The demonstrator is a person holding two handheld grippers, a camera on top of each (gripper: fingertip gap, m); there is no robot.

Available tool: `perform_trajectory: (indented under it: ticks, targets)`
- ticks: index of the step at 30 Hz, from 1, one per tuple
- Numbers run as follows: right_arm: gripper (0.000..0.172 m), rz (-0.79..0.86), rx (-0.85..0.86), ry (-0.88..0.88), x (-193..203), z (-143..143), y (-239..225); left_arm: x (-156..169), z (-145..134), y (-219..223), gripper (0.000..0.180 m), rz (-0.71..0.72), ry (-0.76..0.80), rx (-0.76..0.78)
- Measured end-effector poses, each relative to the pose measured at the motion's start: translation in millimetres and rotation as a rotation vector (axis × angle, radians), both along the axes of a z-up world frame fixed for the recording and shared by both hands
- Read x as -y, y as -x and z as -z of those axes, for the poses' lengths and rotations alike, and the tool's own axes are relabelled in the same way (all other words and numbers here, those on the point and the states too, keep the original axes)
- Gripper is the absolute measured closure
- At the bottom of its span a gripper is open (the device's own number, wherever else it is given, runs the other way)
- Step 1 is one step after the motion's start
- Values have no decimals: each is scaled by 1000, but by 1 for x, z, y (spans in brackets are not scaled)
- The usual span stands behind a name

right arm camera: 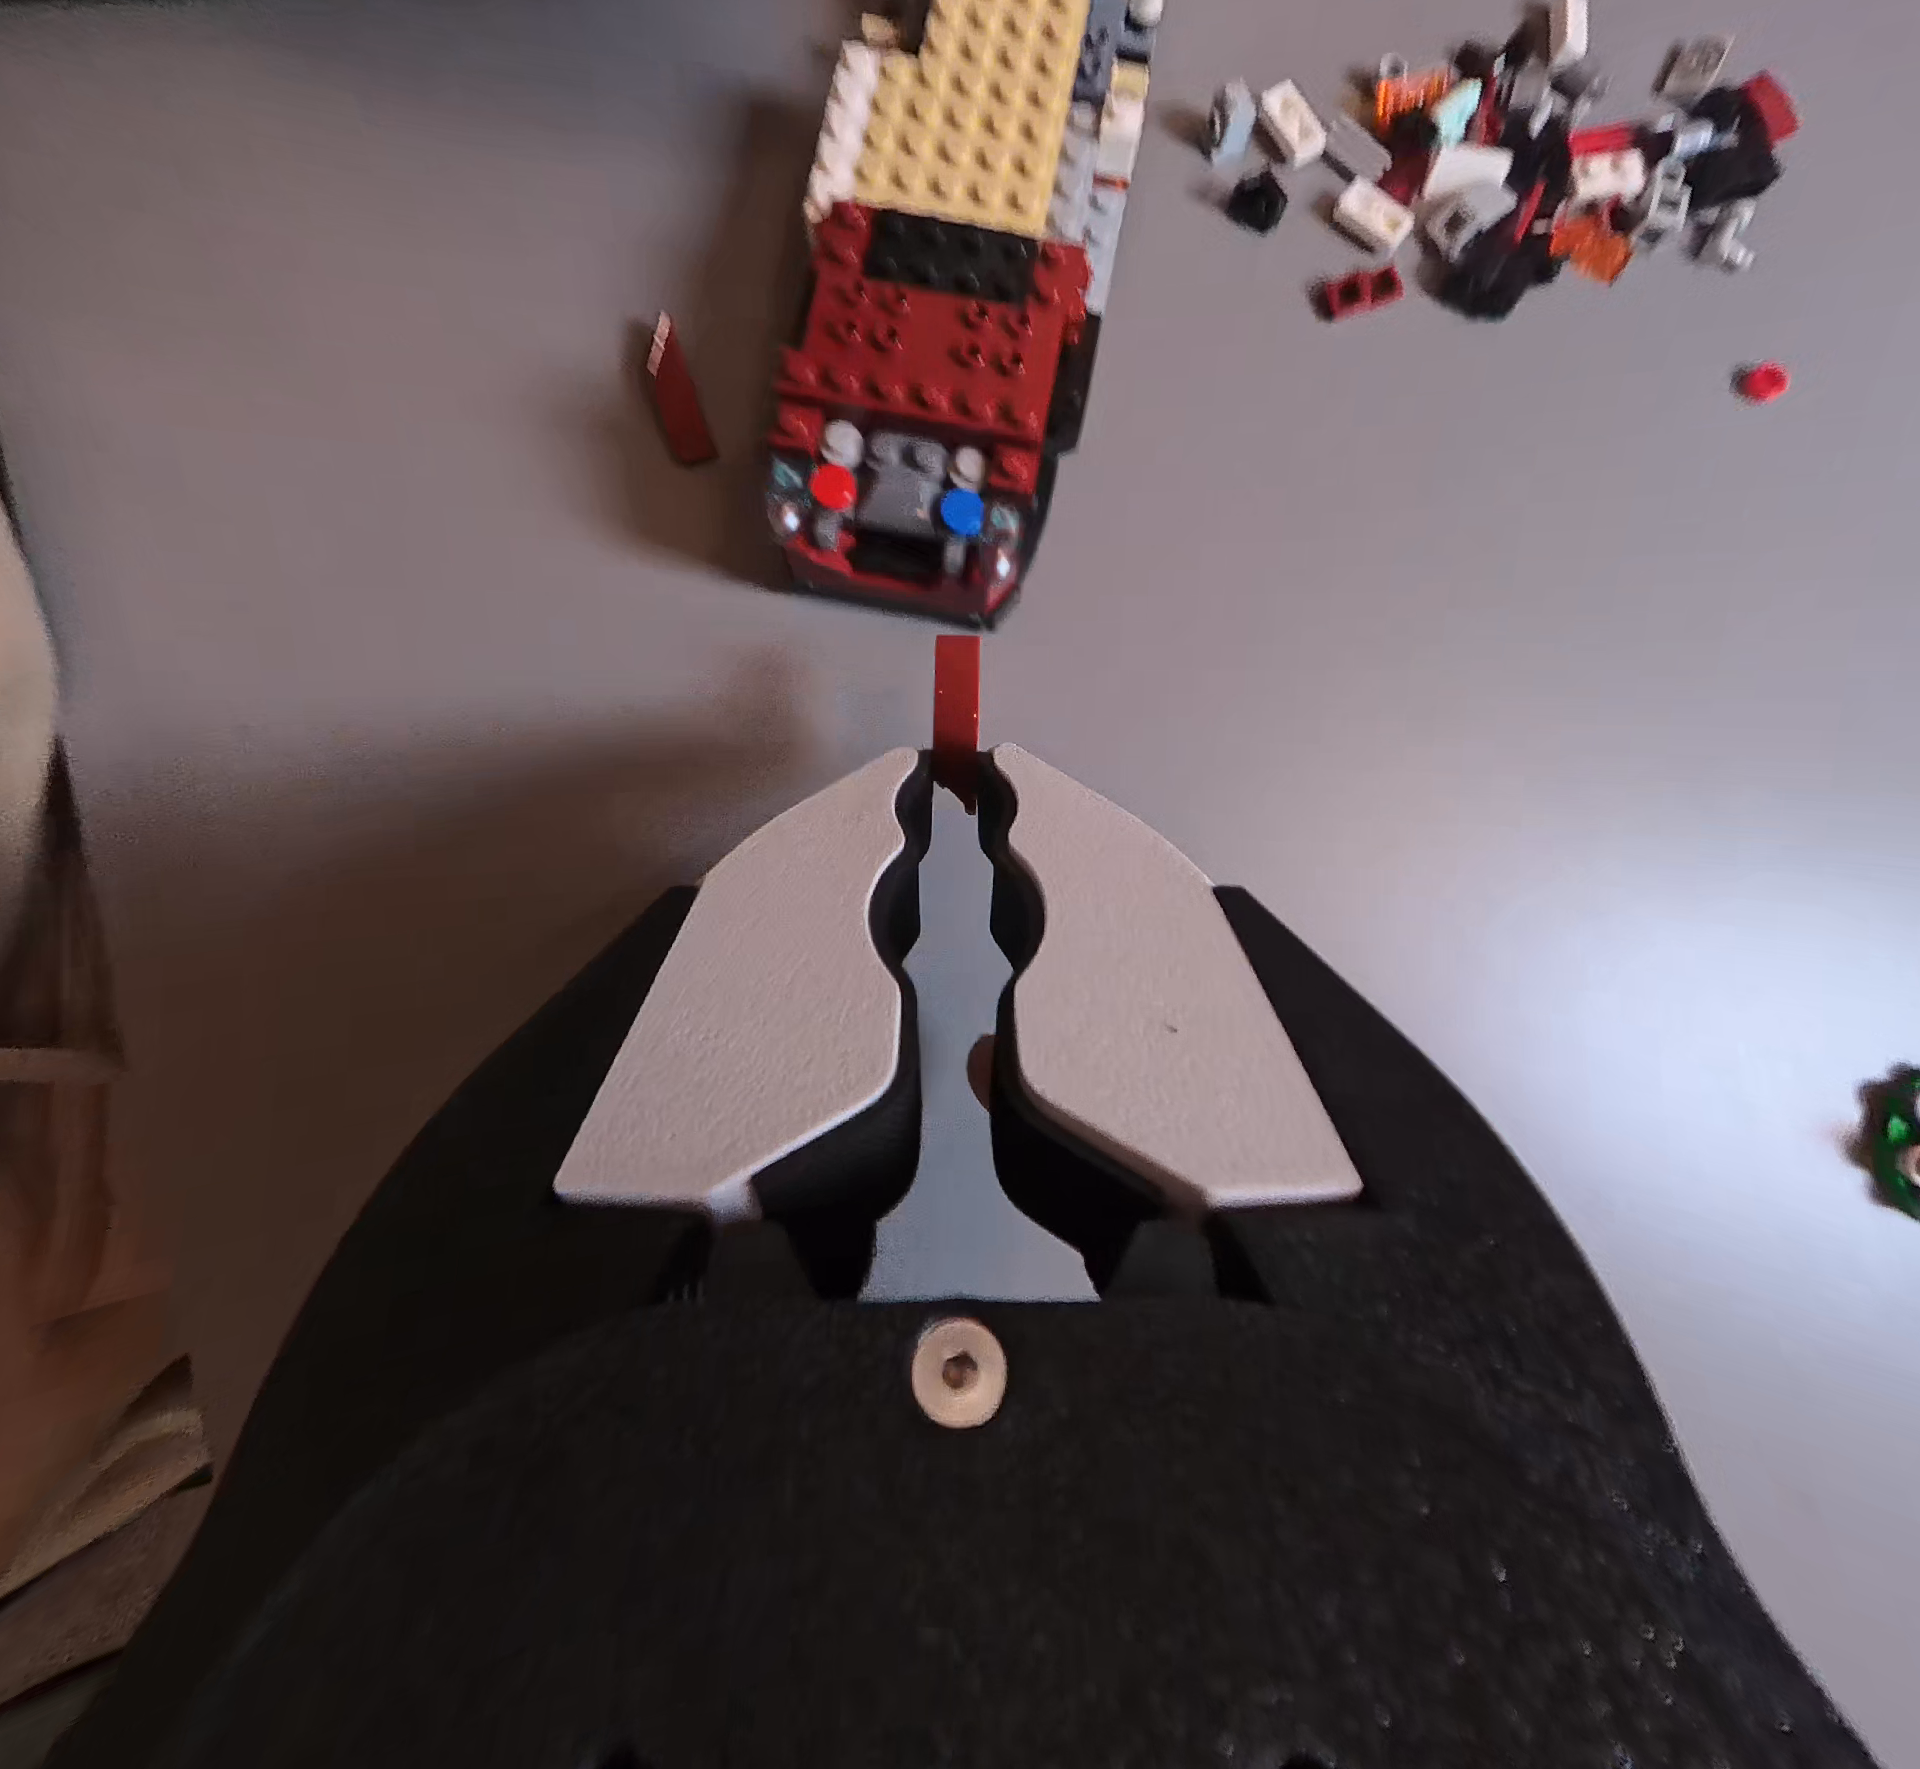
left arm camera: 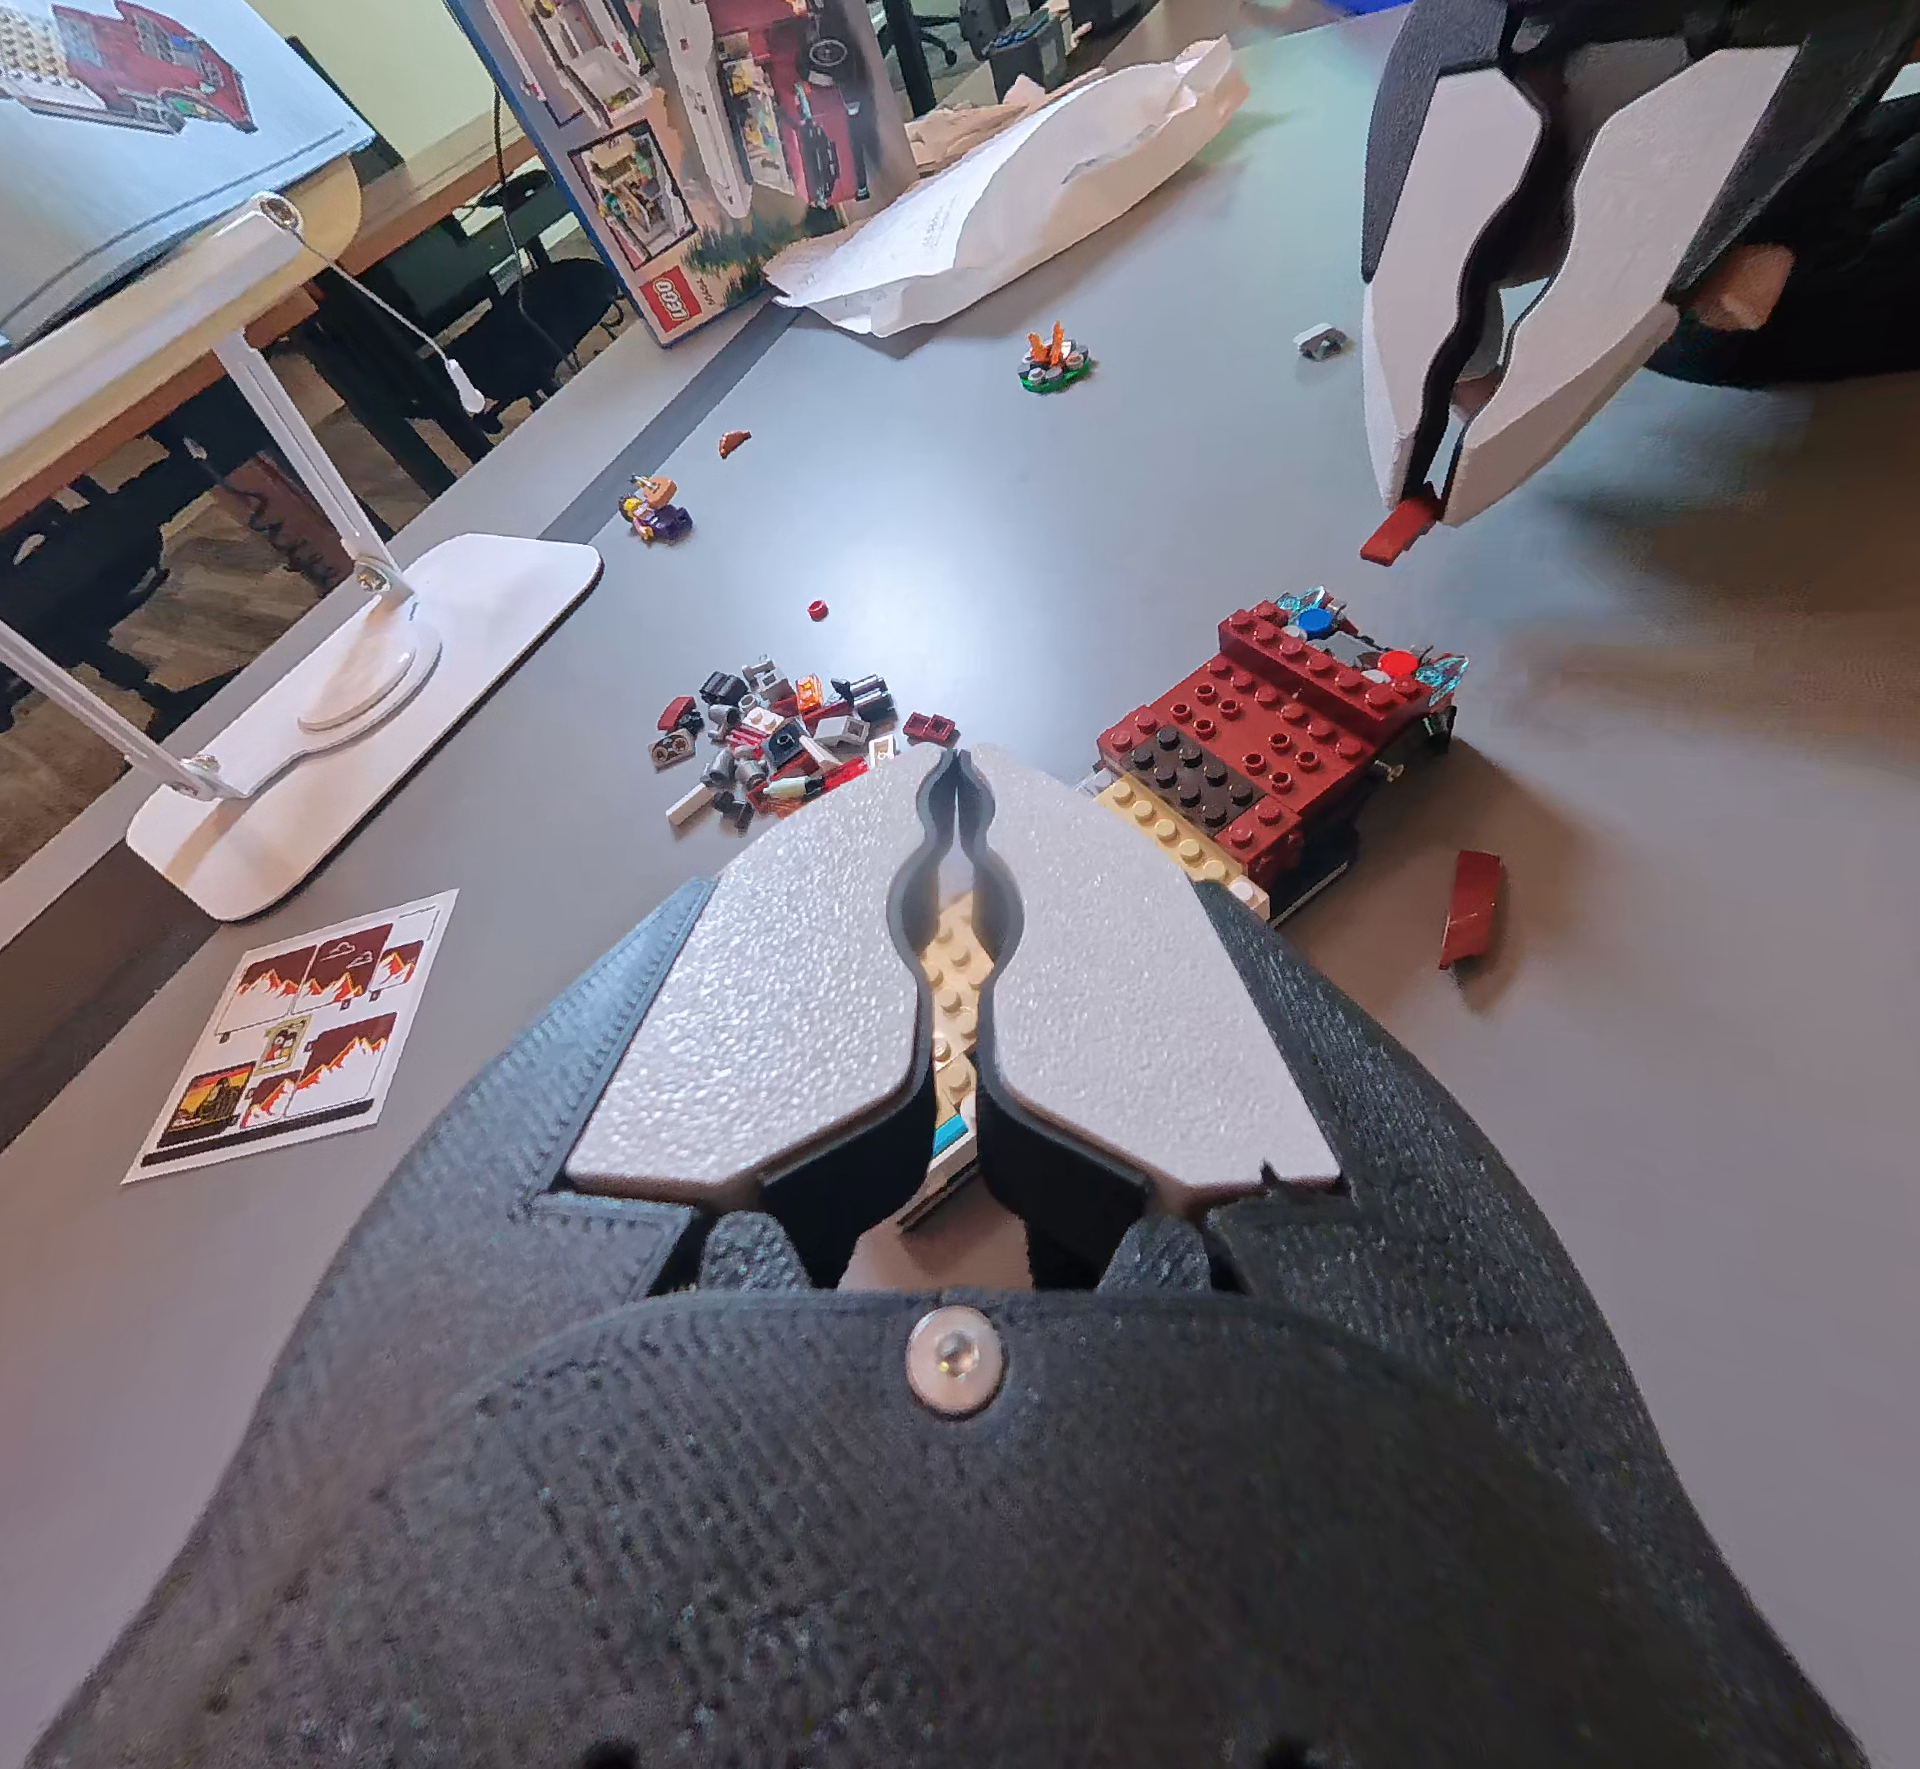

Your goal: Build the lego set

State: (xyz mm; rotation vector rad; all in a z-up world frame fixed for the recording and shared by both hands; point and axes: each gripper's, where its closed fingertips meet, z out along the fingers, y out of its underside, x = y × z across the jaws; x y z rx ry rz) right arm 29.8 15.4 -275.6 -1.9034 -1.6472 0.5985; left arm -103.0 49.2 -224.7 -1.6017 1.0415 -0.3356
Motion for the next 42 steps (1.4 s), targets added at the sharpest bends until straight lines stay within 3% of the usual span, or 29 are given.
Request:
perform_trajectory:
  ticks: [5,12,30,33,36,39,42]
  targets:
    - [164,-20,-80,-1,20,-28,27,8,-1,-8,180,48,-5,-3]
    - [163,40,-73,16,24,-13,50,21,0,-23,174,101,12,1]
    - [163,162,-71,14,22,-6,46,41,18,-49,168,198,11,-98]
    - [163,165,-73,11,22,-6,45,30,19,-37,155,156,-22,-167]
    - [163,165,-72,9,22,-6,43,7,20,-3,131,68,44,-243]
    - [163,158,-73,11,22,-6,40,-13,30,33,105,28,194,-259]
    - [163,154,-70,11,21,-6,39,-14,50,45,90,98,348,-253]
